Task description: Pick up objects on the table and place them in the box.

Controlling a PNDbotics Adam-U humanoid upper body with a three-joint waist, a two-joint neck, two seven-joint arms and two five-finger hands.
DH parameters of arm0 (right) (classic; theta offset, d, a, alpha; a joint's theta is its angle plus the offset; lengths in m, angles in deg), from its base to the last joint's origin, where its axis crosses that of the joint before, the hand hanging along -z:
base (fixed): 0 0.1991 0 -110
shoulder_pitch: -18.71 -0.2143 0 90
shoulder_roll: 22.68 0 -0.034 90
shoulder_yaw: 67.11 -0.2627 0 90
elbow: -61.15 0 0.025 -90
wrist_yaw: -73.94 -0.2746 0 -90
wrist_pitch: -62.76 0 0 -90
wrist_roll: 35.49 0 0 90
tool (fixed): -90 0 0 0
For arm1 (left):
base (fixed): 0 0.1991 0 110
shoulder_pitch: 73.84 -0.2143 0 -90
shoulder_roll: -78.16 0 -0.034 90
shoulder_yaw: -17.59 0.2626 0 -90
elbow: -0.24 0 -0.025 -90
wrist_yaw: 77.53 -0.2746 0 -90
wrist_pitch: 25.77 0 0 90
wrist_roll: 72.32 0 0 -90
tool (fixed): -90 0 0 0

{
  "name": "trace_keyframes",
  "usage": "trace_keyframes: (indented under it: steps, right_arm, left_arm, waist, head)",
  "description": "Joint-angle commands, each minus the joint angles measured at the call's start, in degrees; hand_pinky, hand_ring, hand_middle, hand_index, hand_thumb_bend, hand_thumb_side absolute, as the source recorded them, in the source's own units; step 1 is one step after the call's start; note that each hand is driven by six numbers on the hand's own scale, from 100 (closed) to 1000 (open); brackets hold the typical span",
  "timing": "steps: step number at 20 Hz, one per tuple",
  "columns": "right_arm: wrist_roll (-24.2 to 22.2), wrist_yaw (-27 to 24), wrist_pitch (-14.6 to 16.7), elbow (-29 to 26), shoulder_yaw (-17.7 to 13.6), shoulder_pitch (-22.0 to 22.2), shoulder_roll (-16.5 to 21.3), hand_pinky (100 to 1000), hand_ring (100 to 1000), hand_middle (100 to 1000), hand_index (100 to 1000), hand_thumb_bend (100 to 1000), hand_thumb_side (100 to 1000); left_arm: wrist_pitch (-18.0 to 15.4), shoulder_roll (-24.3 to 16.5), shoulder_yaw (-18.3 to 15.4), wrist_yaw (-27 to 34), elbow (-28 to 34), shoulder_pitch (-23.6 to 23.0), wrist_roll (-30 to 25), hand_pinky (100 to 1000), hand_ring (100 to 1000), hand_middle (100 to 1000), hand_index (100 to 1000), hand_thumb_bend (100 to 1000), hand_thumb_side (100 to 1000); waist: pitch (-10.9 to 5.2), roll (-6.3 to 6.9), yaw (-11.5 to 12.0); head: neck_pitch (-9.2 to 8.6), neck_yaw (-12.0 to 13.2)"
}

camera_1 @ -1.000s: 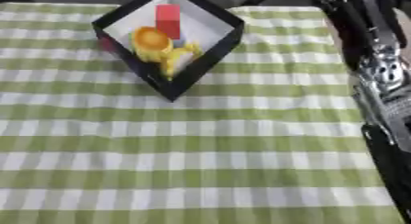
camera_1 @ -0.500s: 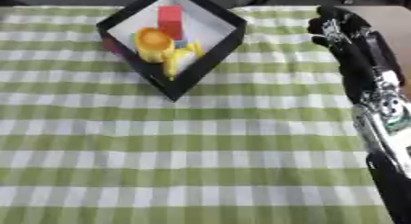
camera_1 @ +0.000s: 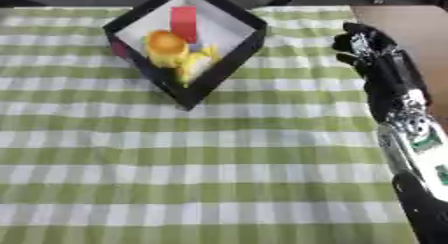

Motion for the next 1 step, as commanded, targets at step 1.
trace_keyframes:
  steps: [1]
  right_arm:
    - [-0.01, -0.19, -0.1, -0.34, -0.57, -0.17, 0.52, 844, 783, 666, 784, 100, 603]
  left_arm:
    - [-0.11, -0.78, -0.44, 0.13, 0.63, 0.4, -0.33, 828, 763, 757, 815, 278, 721]
  waist:
    - [-1.71, 0.88, -0.12]
  head:
    - [0.09, -0.3]
